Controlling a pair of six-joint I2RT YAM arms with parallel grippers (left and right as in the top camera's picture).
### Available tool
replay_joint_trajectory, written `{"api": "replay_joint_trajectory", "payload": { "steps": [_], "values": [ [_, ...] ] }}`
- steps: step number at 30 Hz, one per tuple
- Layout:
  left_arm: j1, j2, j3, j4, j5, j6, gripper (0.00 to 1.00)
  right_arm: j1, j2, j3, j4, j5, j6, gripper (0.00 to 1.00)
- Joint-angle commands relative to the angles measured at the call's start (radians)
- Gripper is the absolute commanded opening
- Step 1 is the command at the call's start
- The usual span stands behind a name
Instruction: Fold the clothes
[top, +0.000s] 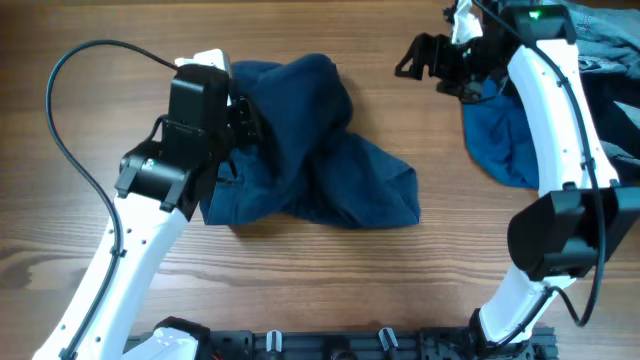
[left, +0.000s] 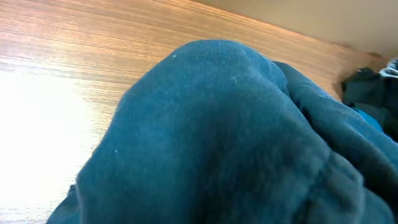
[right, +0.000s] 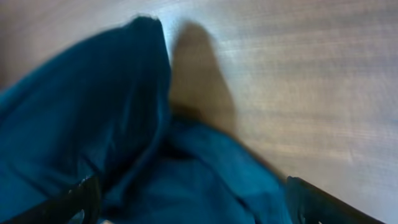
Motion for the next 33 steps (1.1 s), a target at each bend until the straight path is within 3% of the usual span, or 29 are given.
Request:
{"api": "replay_joint_trajectory", "payload": {
  "steps": [1, 7, 12, 23, 29, 33],
  "values": [
    [0.015, 0.050, 0.012, 0.014, -0.065, -0.006, 0.04, 0.014, 0.002, -0.026, -0.069, 0.055, -0.019, 0.91],
    [0.048, 0.189, 0.012, 0.094, -0.066, -0.011, 0.04, 0.055, 0.002, -0.145, -0.104, 0.054, 0.000, 0.82],
    [0.051, 0.231, 0.012, 0.155, -0.068, -0.010, 0.04, 0.140, 0.002, -0.294, -0.020, 0.061, 0.062, 0.54],
    [0.127, 0.231, 0.012, 0.148, -0.067, -0.010, 0.04, 0.182, 0.002, -0.576, 0.251, 0.171, 0.262, 0.51],
    [0.127, 0.231, 0.013, 0.138, -0.066, -0.010, 0.04, 0.183, 0.002, -0.670, 0.489, 0.178, 0.318, 0.38],
    [0.127, 0.231, 0.012, 0.129, -0.066, -0.010, 0.04, 0.183, 0.002, -0.687, 0.552, 0.188, 0.340, 0.31]
  ]
}}
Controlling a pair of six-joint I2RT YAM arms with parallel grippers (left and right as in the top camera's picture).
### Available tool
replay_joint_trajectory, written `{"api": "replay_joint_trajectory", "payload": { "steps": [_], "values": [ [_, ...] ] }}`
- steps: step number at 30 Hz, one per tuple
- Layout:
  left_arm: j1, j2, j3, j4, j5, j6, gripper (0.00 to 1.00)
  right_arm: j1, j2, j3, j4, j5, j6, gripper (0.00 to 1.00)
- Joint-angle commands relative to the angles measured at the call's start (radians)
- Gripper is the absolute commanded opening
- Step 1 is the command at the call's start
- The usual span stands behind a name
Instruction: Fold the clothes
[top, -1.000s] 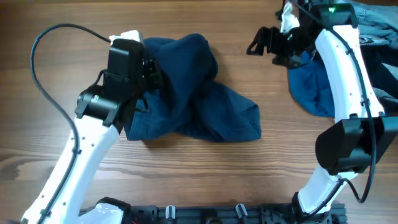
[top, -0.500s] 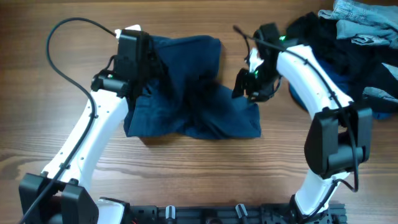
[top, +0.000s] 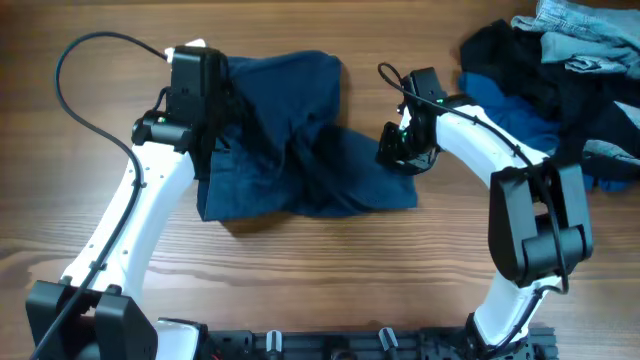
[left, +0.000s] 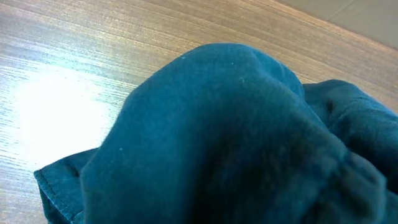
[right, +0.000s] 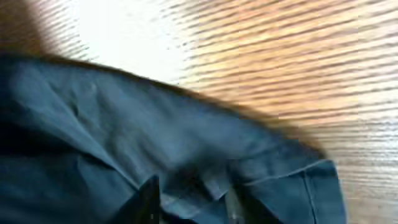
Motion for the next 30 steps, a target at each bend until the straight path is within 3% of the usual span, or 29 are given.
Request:
{"api": "replay_joint_trajectory", "payload": {
  "steps": [1, 6, 12, 26, 30],
  "values": [
    [0.005, -0.002, 0.012, -0.001, -0.016, -0.010, 0.04, 0.000, 0.002, -0.011, 0.027, 0.030, 0.032, 0.27],
    [0.005, -0.002, 0.012, -0.001, -0.014, -0.010, 0.04, 0.000, 0.008, -0.013, 0.022, 0.048, 0.032, 0.22],
    [0.004, -0.002, 0.012, -0.002, -0.013, -0.010, 0.04, 0.000, 0.008, -0.028, 0.031, 0.043, 0.033, 0.04],
    [0.005, -0.002, 0.012, -0.023, -0.014, -0.009, 0.04, -0.100, 0.007, 0.069, 0.221, -0.008, -0.021, 0.04],
    [0.005, -0.002, 0.013, -0.023, -0.014, -0.009, 0.04, -0.152, -0.002, 0.101, 0.312, -0.119, -0.029, 0.04]
  ]
}}
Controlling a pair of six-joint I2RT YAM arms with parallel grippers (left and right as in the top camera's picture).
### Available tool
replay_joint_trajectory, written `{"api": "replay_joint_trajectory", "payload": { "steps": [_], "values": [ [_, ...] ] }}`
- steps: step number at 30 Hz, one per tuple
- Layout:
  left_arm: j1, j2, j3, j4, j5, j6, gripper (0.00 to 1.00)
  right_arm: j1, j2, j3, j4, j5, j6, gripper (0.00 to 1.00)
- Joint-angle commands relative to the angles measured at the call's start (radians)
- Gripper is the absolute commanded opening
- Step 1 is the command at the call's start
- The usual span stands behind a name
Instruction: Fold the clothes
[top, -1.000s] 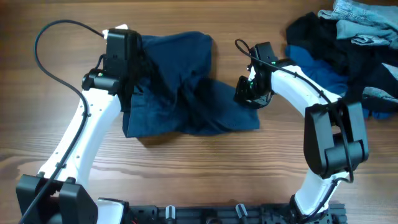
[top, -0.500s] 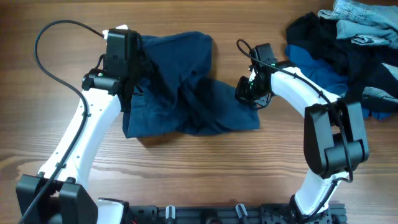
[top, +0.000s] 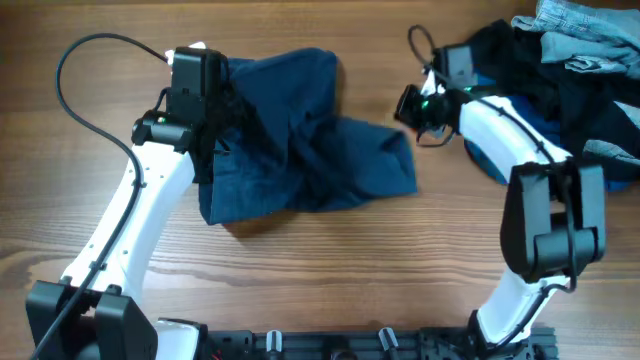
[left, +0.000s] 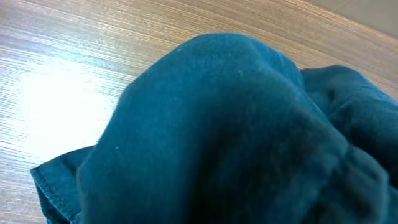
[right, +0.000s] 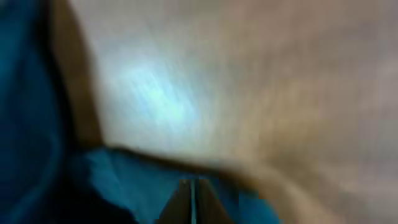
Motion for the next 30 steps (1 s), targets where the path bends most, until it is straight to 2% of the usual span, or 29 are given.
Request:
{"api": "replay_joint_trajectory", "payload": {
  "steps": [1, 4, 8, 11, 14, 16, 19, 25, 27, 30],
  "values": [
    [0.005, -0.002, 0.012, 0.002, -0.014, -0.009, 0.04, -0.040, -0.004, 0.040, 0.085, -0.147, -0.025, 0.04],
    [0.005, -0.002, 0.013, 0.002, -0.014, -0.009, 0.04, -0.054, -0.006, 0.042, 0.132, -0.235, -0.009, 0.04],
    [0.005, -0.002, 0.012, -0.002, -0.014, -0.009, 0.04, -0.053, -0.006, 0.042, -0.042, -0.181, -0.011, 0.05],
    [0.005, -0.002, 0.012, -0.005, -0.014, -0.009, 0.04, -0.053, -0.006, 0.042, -0.166, -0.217, -0.083, 0.34],
    [0.005, -0.002, 0.013, -0.005, -0.014, -0.010, 0.04, -0.044, -0.006, 0.042, -0.232, -0.219, -0.126, 0.48],
    [0.005, -0.002, 0.012, -0.005, -0.014, -0.010, 0.04, -0.022, -0.005, 0.031, -0.250, -0.219, -0.150, 0.53],
    [0.005, -0.002, 0.013, -0.005, -0.014, -0.010, 0.04, 0.027, -0.005, -0.011, -0.218, -0.188, -0.138, 0.54],
    [0.005, -0.002, 0.012, -0.005, -0.014, -0.010, 0.04, 0.101, -0.005, -0.061, -0.138, -0.065, 0.005, 0.53],
    [0.005, -0.002, 0.012, -0.005, -0.014, -0.010, 0.04, 0.117, -0.005, -0.070, -0.124, -0.038, 0.024, 0.50],
    [0.005, -0.002, 0.012, -0.005, -0.014, -0.010, 0.04, 0.132, -0.005, -0.070, -0.103, 0.001, 0.040, 0.39]
  ]
}}
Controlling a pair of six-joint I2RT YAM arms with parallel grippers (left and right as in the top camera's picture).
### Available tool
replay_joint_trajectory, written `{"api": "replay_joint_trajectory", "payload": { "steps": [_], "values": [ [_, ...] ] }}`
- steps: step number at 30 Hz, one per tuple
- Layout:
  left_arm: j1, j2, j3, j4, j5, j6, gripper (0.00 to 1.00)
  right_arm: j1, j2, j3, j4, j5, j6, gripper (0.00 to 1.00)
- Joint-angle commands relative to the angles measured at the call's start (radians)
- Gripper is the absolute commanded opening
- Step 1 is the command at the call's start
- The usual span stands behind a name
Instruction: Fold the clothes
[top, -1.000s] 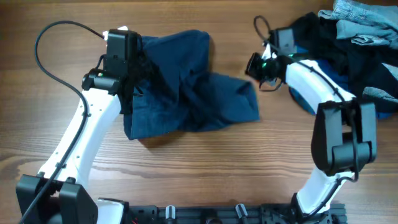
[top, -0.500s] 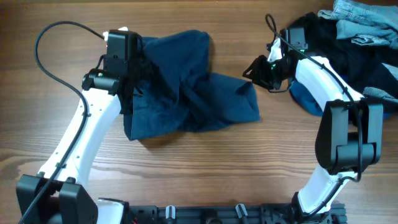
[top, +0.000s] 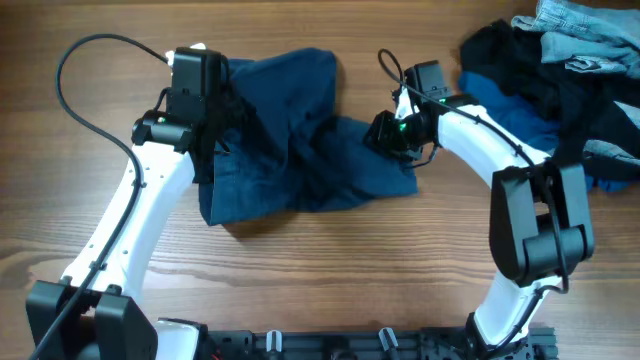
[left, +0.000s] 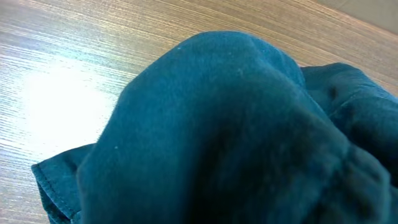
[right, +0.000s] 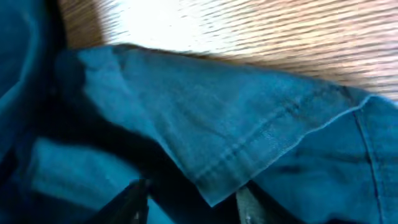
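Note:
A dark blue garment (top: 300, 150) lies crumpled at the middle of the wooden table (top: 320, 280). My left gripper (top: 226, 108) is at its back left part. In the left wrist view the cloth (left: 217, 124) humps up over the jaws and hides the fingers, seemingly gripped. My right gripper (top: 386, 135) is at the garment's right edge. Its fingers (right: 134, 198) stand open, and a hemmed corner of the cloth (right: 249, 124) lies between them.
A pile of other clothes (top: 560, 60), black, blue and grey, lies at the back right, close behind the right arm. The left arm's black cable (top: 70, 90) loops over the left side. A black rail (top: 350, 345) runs along the front edge.
My right gripper was off the cloth, further back towards the pile. Now it is down at the garment's right edge, open over a hemmed corner. Left arm and garment are unchanged.
First my left arm held the garment bunched up while the right gripper was back at the pile. Then the right gripper was at the garment's right edge. Then it was clear of the cloth, whose right part lay further back. Now it is back at that edge.

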Motion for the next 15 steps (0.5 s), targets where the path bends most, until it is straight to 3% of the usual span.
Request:
{"api": "replay_joint_trajectory", "payload": {
  "steps": [1, 7, 11, 15],
  "values": [
    [0.005, -0.002, 0.012, 0.004, -0.014, -0.010, 0.04, 0.017, -0.005, -0.008, 0.031, 0.081, 0.041, 0.34],
    [0.005, -0.002, 0.012, 0.003, -0.014, -0.010, 0.04, 0.032, -0.005, -0.008, 0.109, 0.081, 0.056, 0.04],
    [0.005, -0.002, 0.012, -0.004, -0.014, -0.009, 0.04, 0.027, -0.007, 0.008, 0.223, 0.013, 0.066, 0.04],
    [0.005, -0.002, 0.012, -0.019, -0.014, -0.009, 0.04, -0.005, -0.020, 0.092, 0.225, -0.030, 0.064, 0.04]
  ]
}}
